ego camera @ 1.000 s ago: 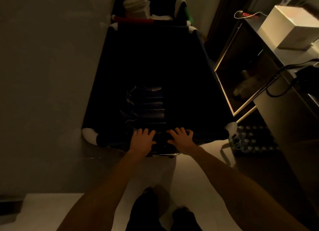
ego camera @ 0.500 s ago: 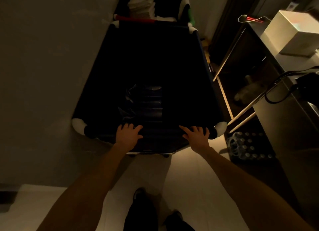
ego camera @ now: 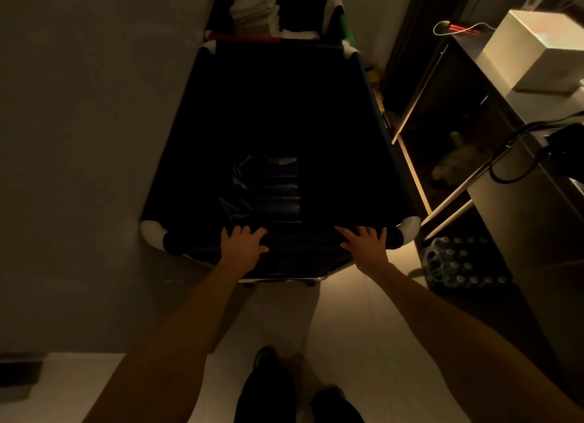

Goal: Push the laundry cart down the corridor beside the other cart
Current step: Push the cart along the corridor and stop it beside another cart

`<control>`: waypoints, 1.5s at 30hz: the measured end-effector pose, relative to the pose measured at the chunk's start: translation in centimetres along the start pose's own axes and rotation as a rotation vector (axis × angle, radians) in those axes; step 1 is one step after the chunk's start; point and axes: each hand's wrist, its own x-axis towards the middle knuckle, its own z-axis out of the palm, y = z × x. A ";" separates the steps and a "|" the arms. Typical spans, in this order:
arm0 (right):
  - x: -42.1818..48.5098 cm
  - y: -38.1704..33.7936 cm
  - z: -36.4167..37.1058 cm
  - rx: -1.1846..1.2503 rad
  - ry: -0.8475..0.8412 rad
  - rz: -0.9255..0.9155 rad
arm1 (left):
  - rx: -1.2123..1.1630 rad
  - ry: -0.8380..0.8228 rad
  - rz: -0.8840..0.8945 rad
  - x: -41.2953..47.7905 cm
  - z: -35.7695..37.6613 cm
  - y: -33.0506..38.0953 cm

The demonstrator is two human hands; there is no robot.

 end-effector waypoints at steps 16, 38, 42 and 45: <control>-0.2 0.4 0.6 0.082 0.100 -0.049 | 0.098 0.051 0.048 0.1 0.0 -0.6; -1.6 10.9 -2.7 0.067 0.099 -0.309 | 0.012 0.139 0.111 -1.1 0.7 12.3; -1.9 13.0 -3.0 0.066 0.086 -0.381 | -0.029 0.144 0.054 -1.9 1.1 15.2; -1.4 13.0 -3.0 0.072 0.075 -0.442 | -0.029 0.139 0.026 -2.4 1.0 15.6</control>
